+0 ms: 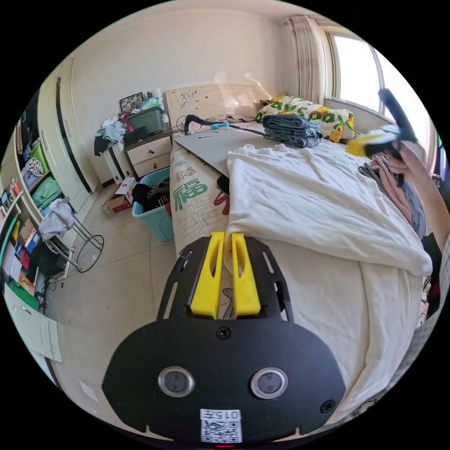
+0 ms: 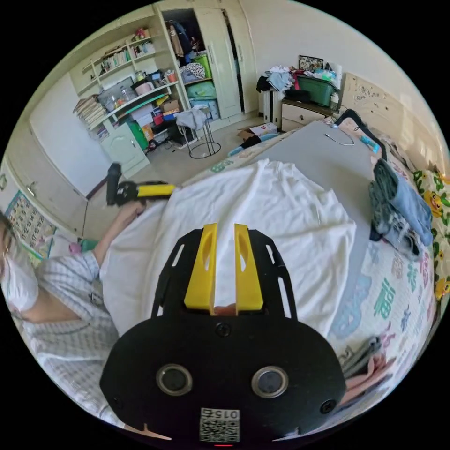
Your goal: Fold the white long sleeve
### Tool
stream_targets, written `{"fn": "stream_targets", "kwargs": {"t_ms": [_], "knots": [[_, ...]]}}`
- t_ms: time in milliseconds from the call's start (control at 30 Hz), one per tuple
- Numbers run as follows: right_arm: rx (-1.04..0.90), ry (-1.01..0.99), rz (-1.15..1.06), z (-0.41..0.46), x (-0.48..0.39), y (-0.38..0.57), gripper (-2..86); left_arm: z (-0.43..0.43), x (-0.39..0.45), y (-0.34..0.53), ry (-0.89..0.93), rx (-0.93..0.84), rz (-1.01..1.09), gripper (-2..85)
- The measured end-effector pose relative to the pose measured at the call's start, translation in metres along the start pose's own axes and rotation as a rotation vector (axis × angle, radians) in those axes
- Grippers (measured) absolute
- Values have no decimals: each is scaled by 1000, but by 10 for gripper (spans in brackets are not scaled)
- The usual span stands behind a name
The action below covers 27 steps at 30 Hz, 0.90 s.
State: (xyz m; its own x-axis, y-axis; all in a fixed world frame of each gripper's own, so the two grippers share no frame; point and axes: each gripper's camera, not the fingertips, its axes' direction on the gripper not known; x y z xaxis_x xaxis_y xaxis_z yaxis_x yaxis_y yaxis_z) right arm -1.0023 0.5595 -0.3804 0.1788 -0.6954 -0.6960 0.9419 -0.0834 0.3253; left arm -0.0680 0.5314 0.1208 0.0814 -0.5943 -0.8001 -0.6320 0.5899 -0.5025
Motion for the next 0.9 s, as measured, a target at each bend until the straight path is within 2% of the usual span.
{"fn": "stream_targets", "kwargs": {"t_ms": [200, 333, 433, 567, 667, 800, 900], "knots": [[1, 124, 137, -77, -65, 216, 101, -7, 3, -7, -22, -14, 25, 11], [76, -39, 284, -115, -71, 312, 93, -50, 14, -1, -85, -37, 55, 9], [127, -129, 296, -132, -76, 341, 87, -124, 44, 21, -56, 126, 105, 12], [145, -174, 258, -137, -80, 343, 65, -208, 127, 43, 231, 317, 263, 47], [147, -200, 237, -142, -75, 335, 22, -220, 201, 50, 386, 310, 436, 65], [364, -140, 327, -198, -53, 340, 8, -202, 258, 45, 475, 291, 445, 72], [355, -156, 384, -210, -33, 340, 5, -181, 297, 33, 504, 238, 402, 82]]}}
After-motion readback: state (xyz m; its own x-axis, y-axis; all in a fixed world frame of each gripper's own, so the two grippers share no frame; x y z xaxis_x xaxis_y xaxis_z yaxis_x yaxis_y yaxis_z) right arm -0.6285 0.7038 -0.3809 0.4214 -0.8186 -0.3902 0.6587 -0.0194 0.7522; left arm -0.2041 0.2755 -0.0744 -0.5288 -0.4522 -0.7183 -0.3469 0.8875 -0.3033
